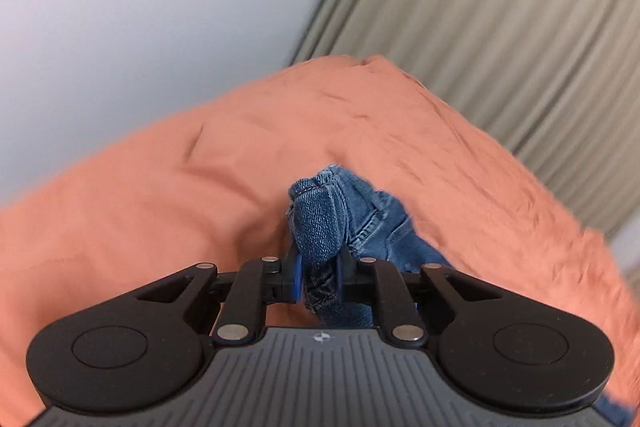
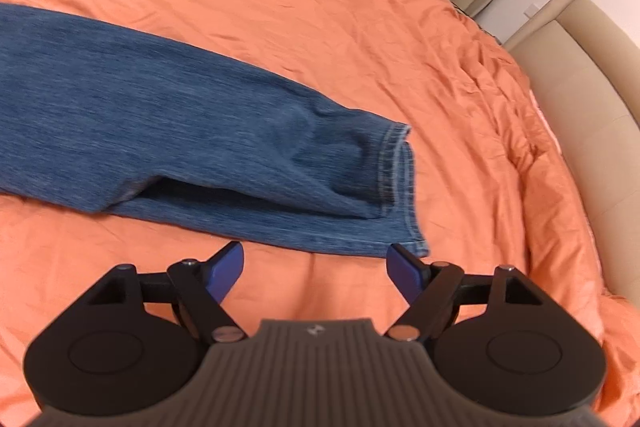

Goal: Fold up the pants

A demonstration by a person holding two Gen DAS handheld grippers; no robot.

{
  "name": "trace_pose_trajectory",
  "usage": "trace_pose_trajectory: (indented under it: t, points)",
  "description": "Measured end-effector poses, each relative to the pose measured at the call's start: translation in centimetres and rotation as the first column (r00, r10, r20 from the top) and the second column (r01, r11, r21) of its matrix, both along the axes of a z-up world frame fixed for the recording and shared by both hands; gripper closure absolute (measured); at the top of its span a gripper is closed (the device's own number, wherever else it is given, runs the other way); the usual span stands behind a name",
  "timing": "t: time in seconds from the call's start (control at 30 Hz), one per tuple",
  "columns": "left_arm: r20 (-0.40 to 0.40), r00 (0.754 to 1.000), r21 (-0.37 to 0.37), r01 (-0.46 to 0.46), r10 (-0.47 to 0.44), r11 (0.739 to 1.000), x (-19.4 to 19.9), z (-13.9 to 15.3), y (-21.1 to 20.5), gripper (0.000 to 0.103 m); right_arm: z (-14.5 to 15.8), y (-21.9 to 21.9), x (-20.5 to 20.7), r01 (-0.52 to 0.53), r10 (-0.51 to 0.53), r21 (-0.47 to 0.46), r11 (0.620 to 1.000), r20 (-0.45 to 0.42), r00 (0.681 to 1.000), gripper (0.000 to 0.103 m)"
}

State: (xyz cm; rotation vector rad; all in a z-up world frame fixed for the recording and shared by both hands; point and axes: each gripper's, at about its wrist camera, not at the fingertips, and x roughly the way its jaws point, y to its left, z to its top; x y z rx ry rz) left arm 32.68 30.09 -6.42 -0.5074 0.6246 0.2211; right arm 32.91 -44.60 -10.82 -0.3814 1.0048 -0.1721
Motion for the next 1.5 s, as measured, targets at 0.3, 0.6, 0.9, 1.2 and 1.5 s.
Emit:
trace_pose_trajectory:
  t: [0.3,0.6,0.9,1.2,1.5]
  points:
    - [-0.246,0.969,0.158,0.046,-0.006,0.986,3.7,-9.3,1.1,0.082,-2.2,-1.1,1.3,0.064,-0.063,0.017,0.998,-0.043,0.997,0.029]
    - [-0.195,0.98,0.251,0.021,0.029,0.968,1.3,-4.3,0.6,0.035,-0.1,-6.4,0.9,0.213,-0.224,0.229,0.95,0.02,0.974,0.043]
    - [-0.157,0.979,0.332,0.174,-0.127,0.927,-0.2,-0.4,-7.9,0.035,0.0,-12.2,3.0,0.36,-0.442,0.53,0.768,0.031,0.896,0.049]
    - [-0.291,0.943,0.337,0.257,-0.16,0.906,0.6,-4.0,-14.1,0.035,-7.6,-15.6,5.7,0.457,-0.563,0.653,0.604,-0.057,0.825,0.064]
    - [-0.358,0.929,0.365,0.233,-0.095,0.902,1.6,-5.6,-15.1,0.034,-10.3,-18.0,7.0,0.443,-0.651,0.758,0.479,-0.032,0.759,0.1]
